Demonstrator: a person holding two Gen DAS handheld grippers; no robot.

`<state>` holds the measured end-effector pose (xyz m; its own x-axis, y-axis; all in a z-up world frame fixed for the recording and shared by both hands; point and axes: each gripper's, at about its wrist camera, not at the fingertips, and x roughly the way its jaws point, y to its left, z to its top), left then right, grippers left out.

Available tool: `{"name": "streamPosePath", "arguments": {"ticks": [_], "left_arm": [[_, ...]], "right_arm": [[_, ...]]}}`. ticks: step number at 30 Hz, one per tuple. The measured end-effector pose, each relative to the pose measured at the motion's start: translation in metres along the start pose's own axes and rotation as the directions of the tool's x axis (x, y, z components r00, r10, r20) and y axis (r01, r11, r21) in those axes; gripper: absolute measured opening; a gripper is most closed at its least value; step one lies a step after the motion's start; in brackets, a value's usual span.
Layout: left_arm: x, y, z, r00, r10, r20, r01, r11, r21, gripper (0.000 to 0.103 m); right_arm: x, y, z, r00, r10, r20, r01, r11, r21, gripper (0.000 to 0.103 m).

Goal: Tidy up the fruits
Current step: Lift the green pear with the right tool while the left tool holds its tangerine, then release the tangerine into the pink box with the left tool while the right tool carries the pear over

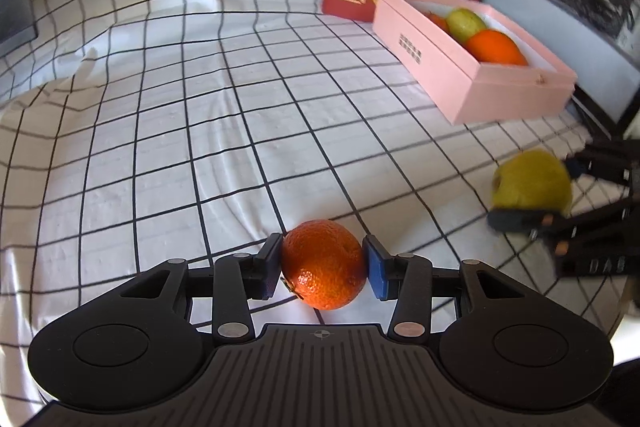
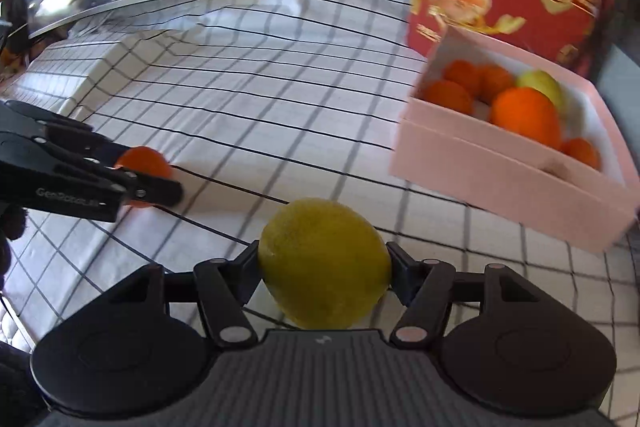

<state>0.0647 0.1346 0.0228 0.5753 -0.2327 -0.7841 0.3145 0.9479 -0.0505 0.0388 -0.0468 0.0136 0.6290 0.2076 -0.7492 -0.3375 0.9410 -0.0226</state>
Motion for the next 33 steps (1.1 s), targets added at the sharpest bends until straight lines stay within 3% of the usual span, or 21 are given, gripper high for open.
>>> {"name": "streamPosePath", "arguments": {"ticks": [3, 8, 15, 20, 26, 30, 33], "left_arm": [[-0.001, -0.005, -0.001, 1.000, 0.012, -0.017, -0.011, 0.998, 0.059, 0.048], [-0.004, -0.007, -0.006, 1.000, 0.008, -0.005, -0.007, 0.997, 0.081, 0.047], [-0.009, -0.019, 0.006, 0.997, -0.070, 0.042, 0.067, 0.996, 0.061, 0.047], [-0.016, -0.029, 0.056, 0.977, -0.180, 0.115, 0.177, 0.984, 0.037, 0.047], [-0.016, -0.058, 0.138, 0.935, -0.275, 0.222, 0.269, 0.962, 0.057, 0.047], [0.007, -0.080, 0.181, 0.927, -0.289, 0.237, 0.278, 0.957, 0.082, 0.047], [0.037, -0.090, 0.208, 0.928, -0.308, 0.211, 0.310, 0.950, 0.027, 0.047]], "right_arm": [[-0.005, -0.009, -0.004, 0.999, -0.036, 0.004, 0.036, 0.999, 0.017, 0.064], [-0.020, -0.024, -0.008, 0.996, -0.086, 0.027, 0.084, 0.995, 0.061, 0.064], [-0.046, -0.045, 0.001, 0.986, -0.148, 0.075, 0.140, 0.985, 0.104, 0.064], [-0.075, -0.062, 0.031, 0.975, -0.165, 0.151, 0.150, 0.983, 0.107, 0.064], [-0.102, -0.099, 0.090, 0.951, -0.213, 0.224, 0.183, 0.972, 0.144, 0.064], [-0.110, -0.123, 0.114, 0.932, -0.247, 0.265, 0.209, 0.964, 0.165, 0.064], [-0.112, -0.138, 0.123, 0.924, -0.265, 0.276, 0.220, 0.958, 0.182, 0.064]]}}
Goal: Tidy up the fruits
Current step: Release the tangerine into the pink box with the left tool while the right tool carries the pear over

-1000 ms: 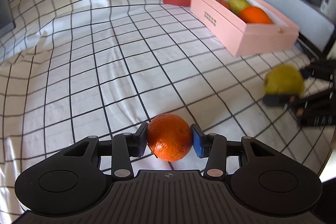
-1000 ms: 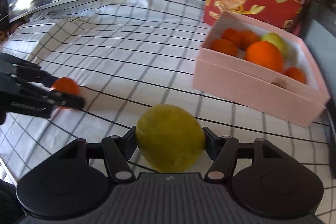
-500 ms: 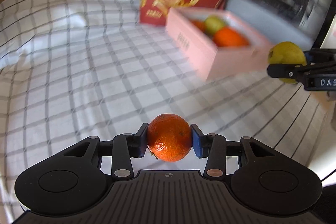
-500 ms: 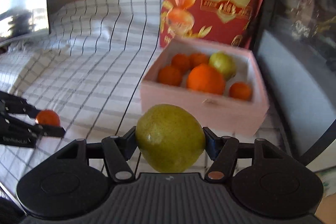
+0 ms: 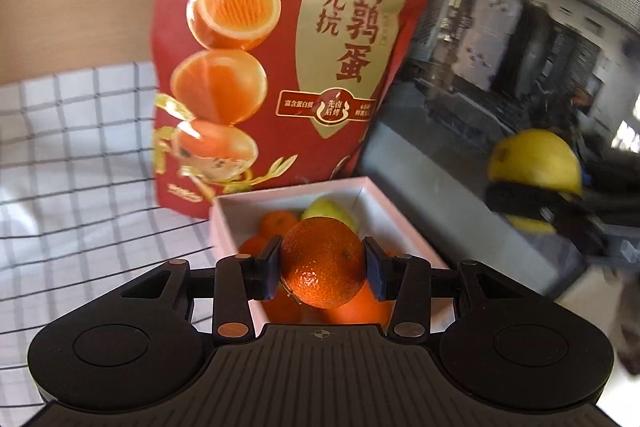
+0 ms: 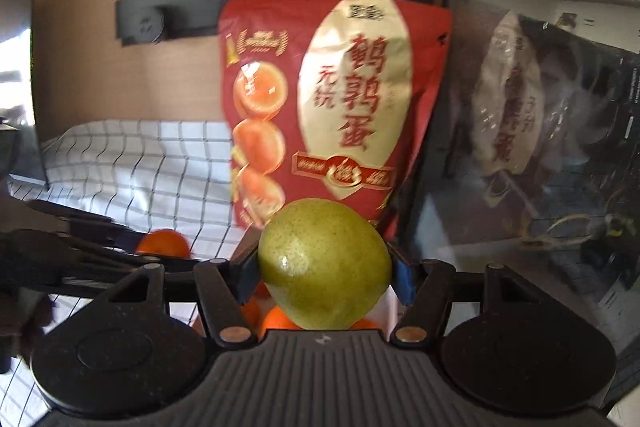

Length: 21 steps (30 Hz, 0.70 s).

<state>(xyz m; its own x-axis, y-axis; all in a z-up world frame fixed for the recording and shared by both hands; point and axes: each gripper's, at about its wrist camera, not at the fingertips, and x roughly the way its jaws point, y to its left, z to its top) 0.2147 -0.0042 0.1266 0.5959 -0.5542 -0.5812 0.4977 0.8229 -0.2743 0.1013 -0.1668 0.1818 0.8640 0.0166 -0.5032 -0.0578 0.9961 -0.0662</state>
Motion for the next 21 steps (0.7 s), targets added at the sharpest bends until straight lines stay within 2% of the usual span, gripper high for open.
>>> {"name": "streamPosePath", "arguments": {"ticks": [6, 10, 16, 21], "left_arm": [[0.058, 0.003, 0.009, 0.997, 0.001, -0.071, -0.005, 0.998, -0.059, 0.047], [0.078, 0.004, 0.006, 0.996, -0.002, -0.094, -0.003, 0.999, -0.054, 0.048], [0.053, 0.006, 0.004, 1.000, -0.030, 0.004, 0.030, 0.997, -0.069, 0.048], [0.008, 0.008, -0.011, 0.998, 0.015, 0.061, -0.012, 0.999, -0.051, 0.048]], "right_arm": [[0.017, -0.019, -0.002, 1.000, 0.000, -0.026, 0.001, 0.999, 0.040, 0.064], [0.029, -0.026, -0.008, 0.998, 0.015, -0.054, -0.011, 0.998, 0.058, 0.064], [0.043, -0.030, -0.013, 0.997, 0.026, -0.077, -0.023, 0.999, 0.041, 0.064], [0.060, -0.029, -0.011, 0.994, 0.028, -0.101, -0.026, 0.999, 0.027, 0.064]]}}
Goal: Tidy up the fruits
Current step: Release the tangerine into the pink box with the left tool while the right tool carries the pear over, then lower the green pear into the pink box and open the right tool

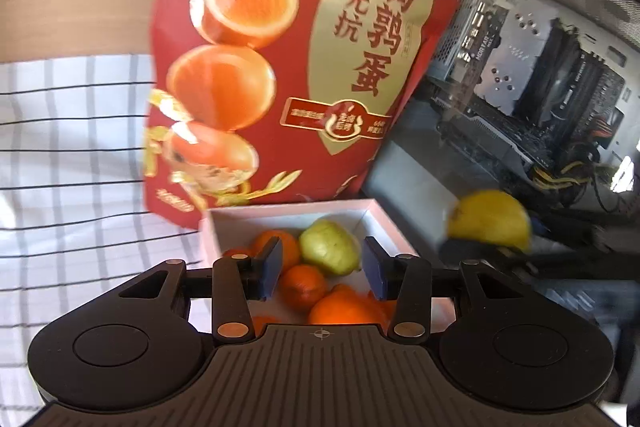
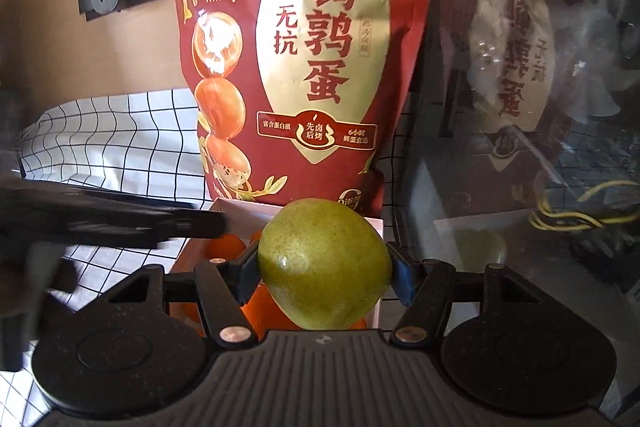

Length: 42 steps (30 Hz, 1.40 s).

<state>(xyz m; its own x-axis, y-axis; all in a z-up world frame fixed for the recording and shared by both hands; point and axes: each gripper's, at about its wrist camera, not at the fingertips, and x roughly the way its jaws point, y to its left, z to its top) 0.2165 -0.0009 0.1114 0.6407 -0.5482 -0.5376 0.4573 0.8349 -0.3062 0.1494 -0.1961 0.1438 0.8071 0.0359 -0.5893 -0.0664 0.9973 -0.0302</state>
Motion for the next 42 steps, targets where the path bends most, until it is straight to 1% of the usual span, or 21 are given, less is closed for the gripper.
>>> {"name": "streamPosePath", "arguments": {"ticks": [2, 4, 10, 14, 16, 19, 21, 23, 27, 33, 37, 40, 42], "left_arm": [[-0.017, 0.003, -0.011, 0.999, 0.032, -0.003, -0.032, 0.999, -0.005, 0.048], [-0.034, 0.008, -0.025, 0.999, 0.052, -0.014, -0.052, 0.998, -0.035, 0.048], [-0.068, 0.025, -0.069, 0.996, 0.067, -0.058, -0.074, 0.988, -0.135, 0.048], [-0.089, 0.039, -0.085, 0.993, 0.103, -0.064, -0.113, 0.978, -0.178, 0.048], [-0.096, 0.046, -0.091, 0.990, 0.124, -0.065, -0.135, 0.971, -0.198, 0.048], [-0.102, 0.053, -0.098, 0.988, 0.137, -0.074, -0.150, 0.964, -0.217, 0.048], [-0.103, 0.055, -0.101, 0.986, 0.142, -0.082, -0.157, 0.963, -0.219, 0.048], [-0.105, 0.056, -0.103, 0.986, 0.141, -0.086, -0.156, 0.963, -0.217, 0.048], [-0.108, 0.054, -0.103, 0.988, 0.133, -0.084, -0.148, 0.967, -0.205, 0.048], [-0.105, 0.049, -0.105, 0.988, 0.116, -0.097, -0.133, 0.972, -0.193, 0.048], [-0.101, 0.045, -0.108, 0.989, 0.105, -0.106, -0.123, 0.975, -0.186, 0.048], [-0.098, 0.040, -0.111, 0.989, 0.096, -0.111, -0.114, 0.977, -0.178, 0.048], [-0.096, 0.036, -0.113, 0.989, 0.092, -0.114, -0.111, 0.979, -0.170, 0.048]], "right_arm": [[0.010, 0.004, 0.003, 1.000, 0.016, -0.017, -0.017, 1.000, -0.010, 0.064], [0.023, 0.011, 0.005, 0.999, 0.034, -0.038, -0.035, 0.999, -0.022, 0.064], [0.071, 0.036, 0.008, 0.991, 0.070, -0.110, -0.077, 0.995, -0.062, 0.064], [0.102, 0.047, 0.002, 0.985, 0.047, -0.167, -0.061, 0.995, -0.082, 0.064], [0.111, 0.052, 0.001, 0.985, 0.024, -0.168, -0.043, 0.993, -0.108, 0.064], [0.124, 0.059, -0.001, 0.983, -0.004, -0.185, -0.022, 0.990, -0.140, 0.064], [0.130, 0.064, -0.002, 0.983, -0.026, -0.180, -0.005, 0.986, -0.168, 0.064], [0.131, 0.069, -0.001, 0.985, -0.030, -0.173, -0.004, 0.982, -0.191, 0.064], [0.129, 0.069, 0.000, 0.981, -0.027, -0.193, -0.014, 0.978, -0.208, 0.064], [0.118, 0.054, -0.004, 0.979, -0.019, -0.205, -0.012, 0.989, -0.149, 0.064], [0.105, 0.042, -0.007, 0.984, -0.020, -0.179, 0.000, 0.994, -0.110, 0.064], [0.098, 0.034, -0.010, 0.985, -0.025, -0.168, 0.007, 0.994, -0.106, 0.063], [0.094, 0.029, -0.012, 0.987, -0.011, -0.163, -0.004, 0.996, -0.094, 0.063]]}}
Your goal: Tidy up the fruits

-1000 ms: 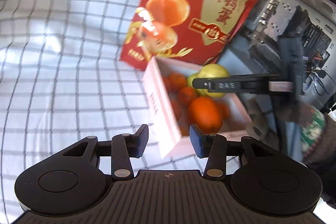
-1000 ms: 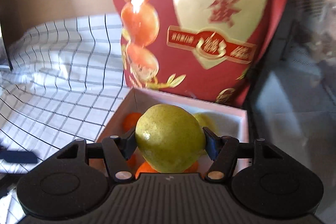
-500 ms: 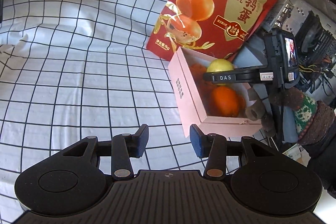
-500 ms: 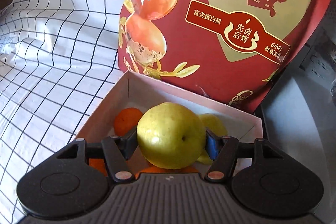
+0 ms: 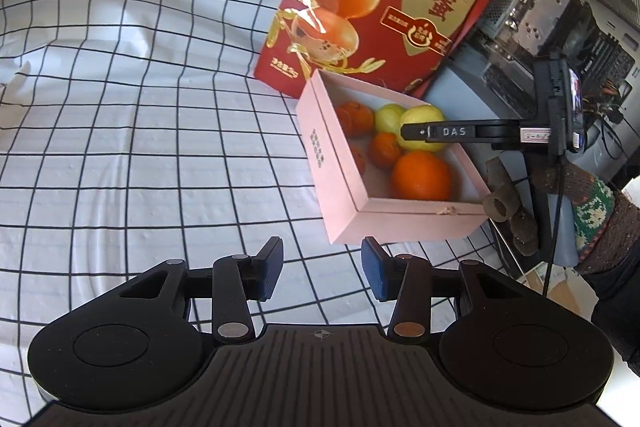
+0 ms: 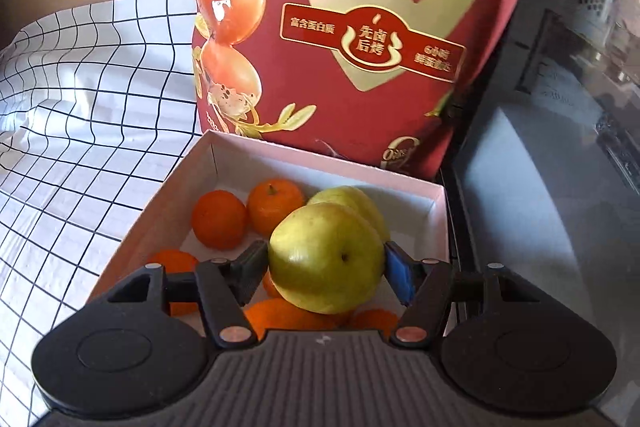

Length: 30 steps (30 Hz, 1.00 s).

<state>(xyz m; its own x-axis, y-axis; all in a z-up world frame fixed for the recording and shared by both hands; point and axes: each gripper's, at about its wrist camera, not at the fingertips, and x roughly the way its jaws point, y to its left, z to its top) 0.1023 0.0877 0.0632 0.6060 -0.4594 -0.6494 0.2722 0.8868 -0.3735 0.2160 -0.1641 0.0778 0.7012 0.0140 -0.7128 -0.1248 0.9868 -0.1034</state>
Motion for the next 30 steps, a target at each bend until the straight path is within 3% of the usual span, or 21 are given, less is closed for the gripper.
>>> {"name": "streamPosePath", "arguments": {"ticks": [8, 13, 19, 22, 26, 30], "left_arm": [[0.012, -0.009, -0.008, 1.000, 0.005, -0.026, -0.004, 1.000, 0.018, 0.048], [0.025, -0.016, -0.017, 0.998, -0.004, -0.062, 0.006, 0.999, 0.033, 0.048], [0.030, -0.021, -0.023, 0.997, 0.014, -0.071, -0.008, 0.997, 0.079, 0.048], [0.034, -0.020, -0.029, 0.996, 0.055, -0.066, -0.046, 0.991, 0.128, 0.048], [0.040, -0.017, -0.040, 0.994, 0.093, -0.060, -0.084, 0.987, 0.140, 0.048], [0.048, -0.025, -0.061, 0.990, 0.139, 0.024, -0.141, 0.982, 0.125, 0.048]], "right_arm": [[-0.033, -0.022, -0.020, 0.988, 0.128, 0.090, -0.137, 0.985, 0.100, 0.063], [-0.061, -0.017, -0.037, 0.983, 0.113, 0.143, -0.123, 0.991, 0.061, 0.063], [-0.086, -0.006, -0.065, 0.979, 0.141, 0.144, -0.154, 0.984, 0.084, 0.063], [-0.094, 0.009, -0.085, 0.985, 0.110, 0.134, -0.125, 0.986, 0.114, 0.065], [-0.096, 0.033, -0.118, 0.995, 0.013, 0.095, -0.027, 0.988, 0.153, 0.070], [-0.086, 0.044, -0.149, 0.999, -0.016, 0.030, 0.010, 0.985, 0.171, 0.070]]}}
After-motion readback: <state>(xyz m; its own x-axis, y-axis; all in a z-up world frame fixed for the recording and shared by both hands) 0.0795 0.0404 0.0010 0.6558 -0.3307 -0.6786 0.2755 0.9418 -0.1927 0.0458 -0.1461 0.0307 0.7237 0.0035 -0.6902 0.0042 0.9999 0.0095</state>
